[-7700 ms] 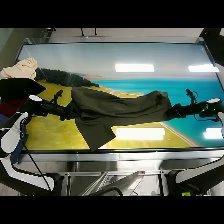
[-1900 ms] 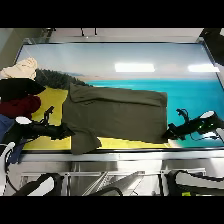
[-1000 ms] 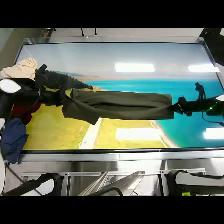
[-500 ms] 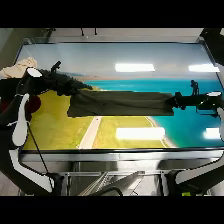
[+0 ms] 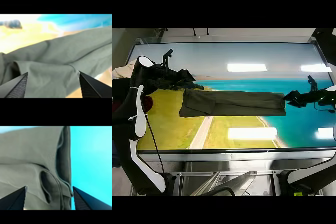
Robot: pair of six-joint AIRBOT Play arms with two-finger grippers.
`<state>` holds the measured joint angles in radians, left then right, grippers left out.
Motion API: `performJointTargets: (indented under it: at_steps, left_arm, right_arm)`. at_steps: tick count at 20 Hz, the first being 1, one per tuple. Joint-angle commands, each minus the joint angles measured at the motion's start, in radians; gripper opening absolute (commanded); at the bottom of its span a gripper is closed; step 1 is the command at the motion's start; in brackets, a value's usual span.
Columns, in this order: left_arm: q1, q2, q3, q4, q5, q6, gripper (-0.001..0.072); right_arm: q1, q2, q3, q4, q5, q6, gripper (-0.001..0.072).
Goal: Fold the shirts.
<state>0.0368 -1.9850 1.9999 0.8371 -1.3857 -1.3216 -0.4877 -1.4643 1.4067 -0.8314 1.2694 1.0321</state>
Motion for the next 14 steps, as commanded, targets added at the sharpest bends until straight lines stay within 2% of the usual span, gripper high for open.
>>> performJointTargets:
  at_steps: [1,11,12,13,14]
  left_arm:
    - [-0.016,-0.006,0.033,0.000,-0.082,-0.032,0.0687]
    - [-0.163,-0.007,-0.088,-0.001,-0.099,-0.033,0.0685]
    - [-0.183,-0.008,-0.088,-0.001,-0.094,-0.033,0.0570]
    - [-0.213,-0.008,-0.088,0.000,-0.080,-0.026,0.0389]
    - [-0.243,-0.009,-0.088,0.000,-0.058,-0.011,0.0277]
  right_arm:
    - [0.035,-0.050,0.010,-0.003,0.024,-0.008,0.0637]
    - [0.068,-0.110,0.010,-0.002,-0.004,-0.012,0.0619]
    - [0.067,-0.110,0.010,-0.003,-0.003,-0.016,0.0448]
    - [0.068,-0.111,0.010,-0.002,0.002,-0.024,0.0227]
    - [0.068,-0.111,0.010,0.005,0.009,-0.039,0.0118]
